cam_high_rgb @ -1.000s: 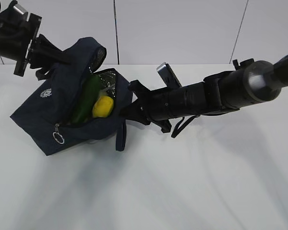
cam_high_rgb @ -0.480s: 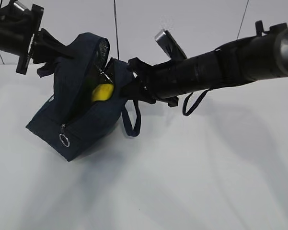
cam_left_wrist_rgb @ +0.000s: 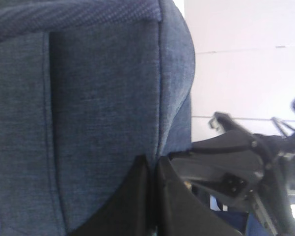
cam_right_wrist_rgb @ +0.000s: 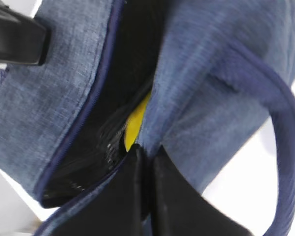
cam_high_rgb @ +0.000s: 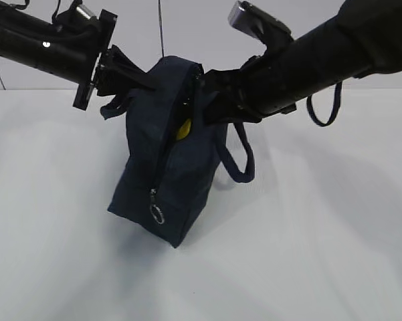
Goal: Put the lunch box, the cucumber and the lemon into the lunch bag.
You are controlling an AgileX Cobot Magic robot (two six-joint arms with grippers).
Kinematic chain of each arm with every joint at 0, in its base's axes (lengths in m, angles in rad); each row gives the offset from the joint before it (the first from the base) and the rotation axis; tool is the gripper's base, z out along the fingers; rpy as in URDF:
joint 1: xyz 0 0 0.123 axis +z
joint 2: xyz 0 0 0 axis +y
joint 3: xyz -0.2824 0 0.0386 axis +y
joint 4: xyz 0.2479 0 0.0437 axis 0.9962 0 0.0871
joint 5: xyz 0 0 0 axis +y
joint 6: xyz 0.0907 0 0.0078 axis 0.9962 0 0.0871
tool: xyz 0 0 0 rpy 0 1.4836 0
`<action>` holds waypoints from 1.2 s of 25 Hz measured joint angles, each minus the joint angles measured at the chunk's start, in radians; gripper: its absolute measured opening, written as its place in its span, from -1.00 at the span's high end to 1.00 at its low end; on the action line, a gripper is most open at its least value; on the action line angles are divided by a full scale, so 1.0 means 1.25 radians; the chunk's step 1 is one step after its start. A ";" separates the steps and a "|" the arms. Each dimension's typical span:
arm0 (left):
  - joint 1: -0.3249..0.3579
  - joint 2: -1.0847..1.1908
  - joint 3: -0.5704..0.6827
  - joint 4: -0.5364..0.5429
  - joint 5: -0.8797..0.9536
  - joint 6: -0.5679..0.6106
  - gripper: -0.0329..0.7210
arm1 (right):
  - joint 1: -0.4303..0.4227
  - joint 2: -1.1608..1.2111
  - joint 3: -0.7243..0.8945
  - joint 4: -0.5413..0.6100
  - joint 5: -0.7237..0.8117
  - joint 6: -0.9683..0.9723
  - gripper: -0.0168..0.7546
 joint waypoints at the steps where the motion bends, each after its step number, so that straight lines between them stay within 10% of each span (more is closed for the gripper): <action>1: -0.010 0.000 0.000 -0.005 0.000 0.000 0.94 | 0.000 -0.015 0.000 -0.050 0.000 0.022 0.95; 10: -0.076 0.005 0.000 -0.029 -0.064 0.000 0.94 | 0.000 -0.037 -0.002 -0.275 -0.037 0.085 0.95; 19: -0.079 0.056 0.000 -0.096 -0.104 0.000 0.94 | 0.000 0.018 -0.055 -0.299 -0.081 0.086 0.89; 25: -0.081 0.056 0.000 -0.087 -0.146 0.001 0.83 | 0.000 0.040 -0.060 -0.290 -0.117 0.086 0.36; 30: -0.081 0.056 0.000 -0.072 -0.152 0.001 0.36 | 0.000 0.043 -0.069 -0.278 -0.130 0.086 0.00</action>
